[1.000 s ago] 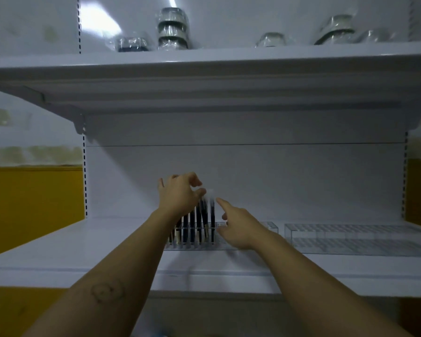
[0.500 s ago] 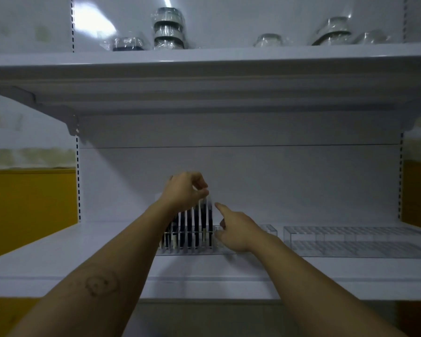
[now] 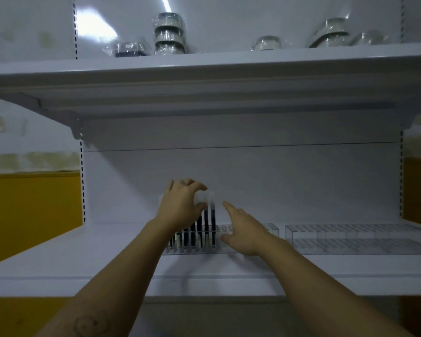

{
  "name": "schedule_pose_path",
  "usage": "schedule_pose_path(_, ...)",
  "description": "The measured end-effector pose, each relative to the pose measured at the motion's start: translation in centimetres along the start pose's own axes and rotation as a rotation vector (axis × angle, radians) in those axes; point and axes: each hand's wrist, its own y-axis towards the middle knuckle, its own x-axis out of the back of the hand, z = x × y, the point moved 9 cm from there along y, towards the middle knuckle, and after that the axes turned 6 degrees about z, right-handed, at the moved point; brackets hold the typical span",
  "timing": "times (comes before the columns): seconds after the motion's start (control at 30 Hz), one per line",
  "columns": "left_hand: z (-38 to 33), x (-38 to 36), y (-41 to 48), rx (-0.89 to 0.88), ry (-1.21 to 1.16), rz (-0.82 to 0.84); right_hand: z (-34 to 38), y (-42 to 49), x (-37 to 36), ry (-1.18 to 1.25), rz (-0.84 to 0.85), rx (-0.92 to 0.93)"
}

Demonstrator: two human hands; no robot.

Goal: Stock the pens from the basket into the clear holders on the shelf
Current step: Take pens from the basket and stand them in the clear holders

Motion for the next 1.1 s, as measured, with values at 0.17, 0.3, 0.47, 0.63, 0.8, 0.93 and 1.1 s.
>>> schedule_pose_path(0.17, -2.3, 0.9, -4.1, -0.046, 0.009, -0.055, -0.3, -3.0, 1.8, -0.124, -0.118, 0.014)
schedule_pose_path(0.3, -3.5, 0.0, -7.5, -0.029, 0.035, -0.025, -0.7, -6.5, 2.2, -0.100, -0.202, 0.047)
schedule_pose_path(0.47, -5.8, -0.8, -11.8, -0.044, 0.054, -0.026, -1.9, -11.7, 2.2, -0.034, -0.368, 0.072)
schedule_pose_path(0.63, -9.2, -4.4, -16.9, -0.095, -0.018, 0.002, -3.3, -16.9, -1.2, -0.028, -0.423, 0.050)
schedule_pose_path(0.8, -11.3, -11.9, -22.3, -0.080, -0.091, 0.170, -8.2, -20.1, -8.0, 0.016, -0.287, -0.065)
schedule_pose_path(0.93, -12.1, -19.0, -26.3, -0.045, -0.151, 0.364, -12.5, -21.4, -15.4, -0.024, -0.063, -0.186)
schedule_pose_path(1.1, -12.4, -27.1, -30.3, 0.033, -0.193, 0.581, -17.3, -23.0, -23.4, 0.022, 0.154, -0.309)
